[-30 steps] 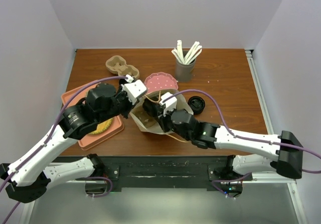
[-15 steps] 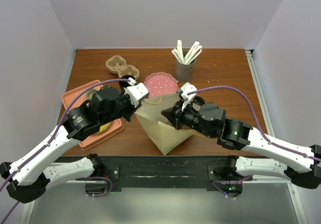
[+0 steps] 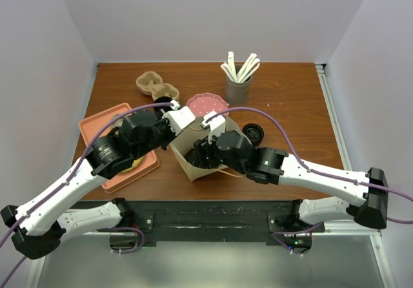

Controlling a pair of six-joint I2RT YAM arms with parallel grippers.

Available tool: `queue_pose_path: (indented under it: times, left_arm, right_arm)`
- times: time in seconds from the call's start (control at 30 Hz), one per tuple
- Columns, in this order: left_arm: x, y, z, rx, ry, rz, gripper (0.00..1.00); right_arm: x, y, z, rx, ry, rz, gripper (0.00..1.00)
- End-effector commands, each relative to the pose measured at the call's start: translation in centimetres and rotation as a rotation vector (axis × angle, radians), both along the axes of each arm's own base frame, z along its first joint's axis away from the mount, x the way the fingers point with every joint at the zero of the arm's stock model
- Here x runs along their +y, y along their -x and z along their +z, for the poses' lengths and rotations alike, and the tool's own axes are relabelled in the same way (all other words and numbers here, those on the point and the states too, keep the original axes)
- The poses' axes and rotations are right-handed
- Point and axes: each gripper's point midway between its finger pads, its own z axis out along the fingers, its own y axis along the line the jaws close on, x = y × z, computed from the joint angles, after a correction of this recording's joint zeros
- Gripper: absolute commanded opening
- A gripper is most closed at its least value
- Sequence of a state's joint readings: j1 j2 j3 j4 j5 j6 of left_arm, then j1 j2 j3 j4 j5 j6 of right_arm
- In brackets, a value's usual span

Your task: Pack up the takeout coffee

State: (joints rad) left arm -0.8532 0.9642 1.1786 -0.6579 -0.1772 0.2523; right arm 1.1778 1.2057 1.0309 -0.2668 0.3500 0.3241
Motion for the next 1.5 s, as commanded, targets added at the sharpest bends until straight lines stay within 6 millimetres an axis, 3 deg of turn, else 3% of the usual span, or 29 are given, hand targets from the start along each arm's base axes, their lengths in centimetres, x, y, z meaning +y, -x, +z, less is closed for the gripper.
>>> queue_pose_path:
  times: [0.0,0.1,0.33,0.5,0.7,1.0,1.07,1.13,1.23,1.27,1.4,1.47]
  left_arm:
    - [2.0,-1.3,1.9,-0.15,-0.051,0.052,0.0]
    - [2.3,-1.4,2.1,-0.176,-0.055,0.059,0.0]
    - [2.5,-1.5,2.4,-0.204,-0.064,0.06,0.0]
    - [1.8,-1.1,3.3,-0.179,-0.006,0.042,0.0]
    - [-0.2,0.0,4.5,-0.101,0.134,-0.002,0.0]
    - [-0.3,0.5,4.5,-0.082,0.182,-0.004,0.0]
    - [0.0,0.5,4.4,-0.087,0.175,0.003,0.0]
    - [0.3,0.4,4.3,-0.093,0.165,0.015,0.0]
    - [0.3,0.3,4.0,-0.087,0.159,0.024,0.0]
    - [0.4,0.2,3.9,-0.082,0.161,0.03,0.0]
    - [0.8,0.3,3.6,-0.081,0.166,0.052,0.0]
    - [0.8,0.1,3.2,-0.084,0.158,0.058,0.0]
  right_arm:
    - [1.5,-1.2,5.7,-0.005,-0.162,-0.082,0.7]
    - [1.2,-1.4,5.5,0.013,-0.157,-0.111,0.76]
    - [0.0,-3.0,8.0,-0.014,-0.234,-0.251,0.77]
    - [0.9,-3.5,7.7,-0.011,-0.311,-0.275,0.78]
    - [2.7,-5.1,10.4,-0.069,-0.415,-0.314,0.8]
    - [2.6,-6.1,14.4,-0.082,-0.519,-0.37,0.79]
    - [1.9,-6.1,14.0,-0.093,-0.477,-0.375,0.78]
    - [2.1,-5.0,12.9,-0.124,-0.392,-0.266,0.76]
    - [1.1,-2.5,9.3,-0.104,-0.301,-0.128,0.73]
    - [0.4,-1.9,9.5,-0.103,-0.318,-0.111,0.72]
    - [-1.5,-0.9,5.7,-0.033,-0.225,-0.126,0.73]
    - [-1.5,-0.8,4.8,-0.021,-0.175,-0.114,0.75]
